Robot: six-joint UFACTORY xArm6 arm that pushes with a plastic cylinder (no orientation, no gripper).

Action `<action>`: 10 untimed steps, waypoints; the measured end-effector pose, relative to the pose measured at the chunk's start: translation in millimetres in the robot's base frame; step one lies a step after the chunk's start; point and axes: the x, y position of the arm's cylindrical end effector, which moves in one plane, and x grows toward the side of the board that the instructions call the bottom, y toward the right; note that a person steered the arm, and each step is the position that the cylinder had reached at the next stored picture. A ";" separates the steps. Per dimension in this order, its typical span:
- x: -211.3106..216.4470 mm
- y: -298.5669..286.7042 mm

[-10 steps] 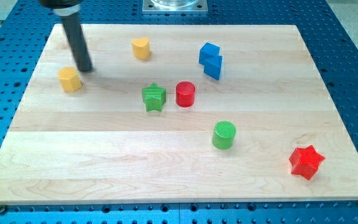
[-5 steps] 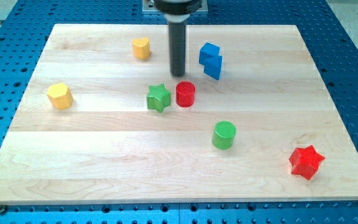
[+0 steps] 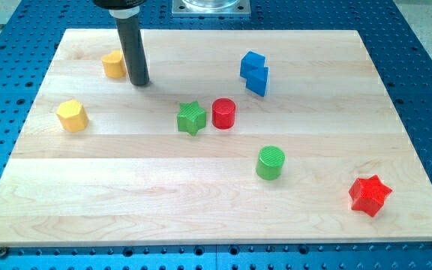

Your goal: Put the heart at the top of the hexagon

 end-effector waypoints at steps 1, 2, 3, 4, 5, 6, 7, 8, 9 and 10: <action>-18.8 0.0; -28.9 -24.7; -11.9 -54.7; -25.8 -48.4; -71.3 -64.0; 2.0 -88.7; 42.0 -88.3; 36.3 -37.4; 58.8 17.3; 58.5 70.9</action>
